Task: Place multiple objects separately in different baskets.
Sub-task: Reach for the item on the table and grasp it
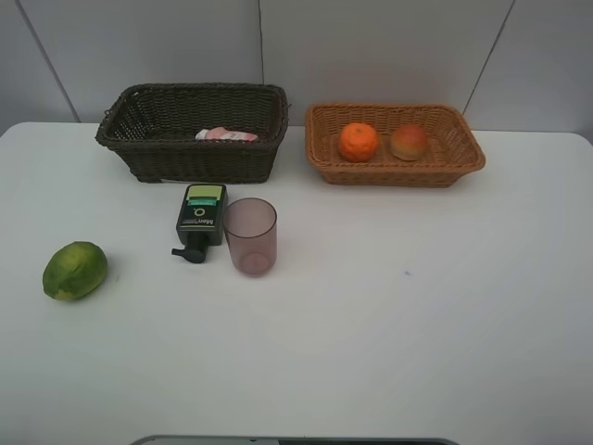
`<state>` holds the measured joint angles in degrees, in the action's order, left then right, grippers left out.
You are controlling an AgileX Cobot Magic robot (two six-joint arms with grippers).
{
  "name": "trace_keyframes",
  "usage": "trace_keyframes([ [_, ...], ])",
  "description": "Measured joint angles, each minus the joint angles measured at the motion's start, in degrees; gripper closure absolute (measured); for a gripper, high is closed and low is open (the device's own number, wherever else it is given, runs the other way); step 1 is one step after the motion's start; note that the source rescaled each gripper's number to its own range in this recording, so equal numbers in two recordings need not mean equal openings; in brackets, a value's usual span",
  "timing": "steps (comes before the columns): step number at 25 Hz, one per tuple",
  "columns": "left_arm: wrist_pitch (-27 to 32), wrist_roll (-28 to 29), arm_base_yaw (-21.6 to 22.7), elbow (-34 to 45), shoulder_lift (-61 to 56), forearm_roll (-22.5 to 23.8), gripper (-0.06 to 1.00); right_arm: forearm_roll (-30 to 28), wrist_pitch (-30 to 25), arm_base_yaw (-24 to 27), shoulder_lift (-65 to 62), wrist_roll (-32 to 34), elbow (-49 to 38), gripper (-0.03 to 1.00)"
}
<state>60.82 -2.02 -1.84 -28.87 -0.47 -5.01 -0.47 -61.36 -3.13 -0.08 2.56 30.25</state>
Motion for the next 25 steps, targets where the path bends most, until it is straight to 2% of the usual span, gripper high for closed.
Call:
trace_keyframes([
  [25, 0.0, 0.0, 0.0, 0.0, 0.0, 0.0, -0.06, -0.39, 0.5, 0.0, -0.17, 0.0, 0.01, 0.24],
])
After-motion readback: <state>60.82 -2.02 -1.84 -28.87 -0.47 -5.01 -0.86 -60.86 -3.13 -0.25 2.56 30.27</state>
